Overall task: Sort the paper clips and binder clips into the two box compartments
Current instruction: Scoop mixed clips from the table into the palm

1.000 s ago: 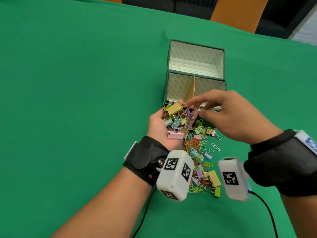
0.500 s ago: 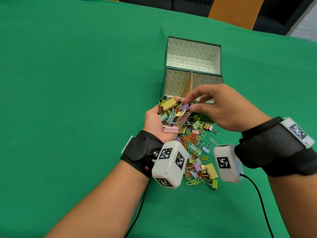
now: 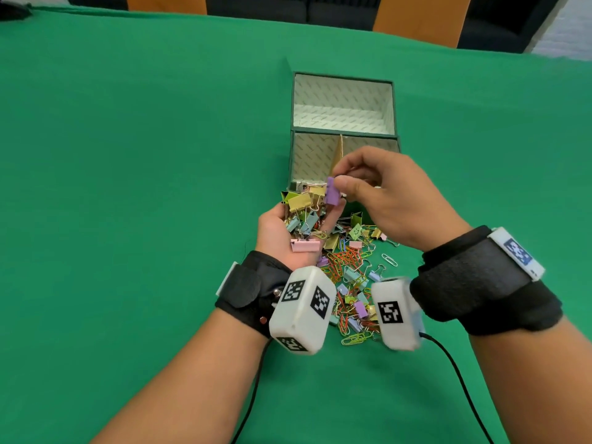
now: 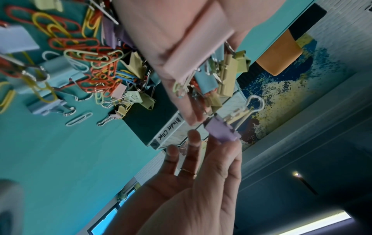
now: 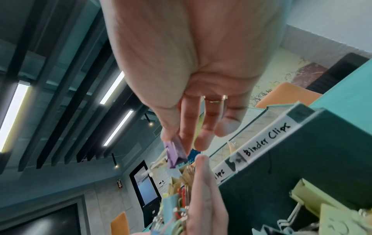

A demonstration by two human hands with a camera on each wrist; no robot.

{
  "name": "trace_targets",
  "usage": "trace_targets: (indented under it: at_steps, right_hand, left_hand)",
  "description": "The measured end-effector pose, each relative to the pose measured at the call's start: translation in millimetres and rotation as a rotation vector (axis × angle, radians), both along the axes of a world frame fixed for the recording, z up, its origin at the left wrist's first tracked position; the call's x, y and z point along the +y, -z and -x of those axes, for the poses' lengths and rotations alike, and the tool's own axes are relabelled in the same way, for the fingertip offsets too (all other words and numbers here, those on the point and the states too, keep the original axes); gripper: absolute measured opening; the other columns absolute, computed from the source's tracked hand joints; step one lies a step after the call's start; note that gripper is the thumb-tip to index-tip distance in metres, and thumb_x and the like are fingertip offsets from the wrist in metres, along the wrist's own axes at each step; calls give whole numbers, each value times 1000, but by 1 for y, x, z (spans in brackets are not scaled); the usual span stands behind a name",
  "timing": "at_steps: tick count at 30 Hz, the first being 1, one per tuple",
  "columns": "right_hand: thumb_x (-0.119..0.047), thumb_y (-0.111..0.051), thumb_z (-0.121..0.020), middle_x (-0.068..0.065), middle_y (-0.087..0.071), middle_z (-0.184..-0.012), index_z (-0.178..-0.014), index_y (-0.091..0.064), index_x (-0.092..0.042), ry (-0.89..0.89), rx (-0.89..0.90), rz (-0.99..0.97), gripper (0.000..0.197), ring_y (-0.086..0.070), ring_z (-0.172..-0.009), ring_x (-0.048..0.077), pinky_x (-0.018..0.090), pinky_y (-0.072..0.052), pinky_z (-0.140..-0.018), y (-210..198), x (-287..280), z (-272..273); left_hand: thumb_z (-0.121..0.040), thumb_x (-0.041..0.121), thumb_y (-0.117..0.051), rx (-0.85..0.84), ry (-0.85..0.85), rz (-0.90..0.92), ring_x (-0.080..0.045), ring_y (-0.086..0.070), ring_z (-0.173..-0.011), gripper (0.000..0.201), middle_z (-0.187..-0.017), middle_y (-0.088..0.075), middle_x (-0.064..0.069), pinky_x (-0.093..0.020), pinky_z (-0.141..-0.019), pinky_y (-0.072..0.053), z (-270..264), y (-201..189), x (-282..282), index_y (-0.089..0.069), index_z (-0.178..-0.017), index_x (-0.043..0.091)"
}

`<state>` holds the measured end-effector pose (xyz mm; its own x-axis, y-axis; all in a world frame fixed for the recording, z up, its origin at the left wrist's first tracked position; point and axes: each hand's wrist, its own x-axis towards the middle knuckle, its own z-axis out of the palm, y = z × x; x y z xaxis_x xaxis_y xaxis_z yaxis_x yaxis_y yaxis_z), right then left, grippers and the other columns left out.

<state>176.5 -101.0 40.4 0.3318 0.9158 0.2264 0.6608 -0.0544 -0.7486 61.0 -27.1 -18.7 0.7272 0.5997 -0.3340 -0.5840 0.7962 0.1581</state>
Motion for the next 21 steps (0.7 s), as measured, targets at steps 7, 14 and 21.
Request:
trace_targets:
  at_steps: [7,14,21]
  right_hand:
    - [-14,-41,-102,-12,-57,-89,-98,-60,-25,120,132,-91,22,-60,-73,9,29,-52,-60,1,-3,4]
    - [-12,-51,-99,3,-60,-86,-96,-60,-18,37,246,-7,11,-71,-59,27,40,-54,-54,5,-5,9]
    - [-6,-68,-87,-3,-61,-84,-90,-59,-19,9,205,40,16,-67,-56,8,19,-46,-49,8,-11,1]
  left_hand:
    - [-98,17,-33,1,10,49,-37,-68,-80,49,-80,-69,-23,-53,-92,-47,1,-2,-2,-68,-74,-8]
    - [-99,19,-32,84,33,32,-41,-70,-68,46,-85,-69,-30,-55,-73,-54,-2,-4,-7,-65,-81,-7]
    - [-98,19,-32,141,21,10,-32,-71,-66,38,-76,-71,-21,-50,-73,-54,-1,-4,-6,-63,-89,-2]
